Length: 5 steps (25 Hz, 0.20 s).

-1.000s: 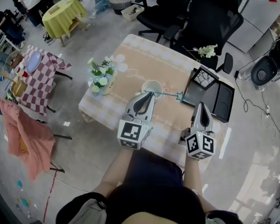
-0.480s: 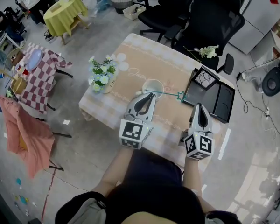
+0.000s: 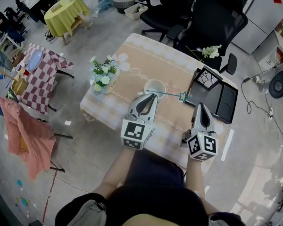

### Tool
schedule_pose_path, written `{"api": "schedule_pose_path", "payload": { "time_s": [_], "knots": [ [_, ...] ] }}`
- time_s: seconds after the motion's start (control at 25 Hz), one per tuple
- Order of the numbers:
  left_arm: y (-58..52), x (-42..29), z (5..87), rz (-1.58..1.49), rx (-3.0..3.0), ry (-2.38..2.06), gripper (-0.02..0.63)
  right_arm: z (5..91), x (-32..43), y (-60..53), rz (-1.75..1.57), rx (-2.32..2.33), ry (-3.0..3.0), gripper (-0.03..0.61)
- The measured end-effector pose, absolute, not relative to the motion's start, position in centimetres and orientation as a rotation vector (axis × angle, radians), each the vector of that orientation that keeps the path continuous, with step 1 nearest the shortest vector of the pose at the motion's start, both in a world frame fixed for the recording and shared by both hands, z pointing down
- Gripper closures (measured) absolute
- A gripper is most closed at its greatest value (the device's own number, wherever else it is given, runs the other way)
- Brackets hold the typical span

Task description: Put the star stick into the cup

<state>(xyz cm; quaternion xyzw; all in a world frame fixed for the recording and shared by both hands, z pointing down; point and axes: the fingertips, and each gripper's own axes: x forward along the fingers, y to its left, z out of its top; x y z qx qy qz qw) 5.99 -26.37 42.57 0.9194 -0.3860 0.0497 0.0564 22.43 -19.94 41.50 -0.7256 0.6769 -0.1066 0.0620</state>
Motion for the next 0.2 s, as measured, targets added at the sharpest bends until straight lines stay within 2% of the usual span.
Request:
{"api": "schedule_pose_path", "payload": {
  "time_s": [0.2],
  "knots": [
    [-26.22,6.27,42.79,0.168,2.797,-1.161,0.591,41.61,22.26,-19.9,-0.326,-2.188,2.06,0.575]
  ]
}}
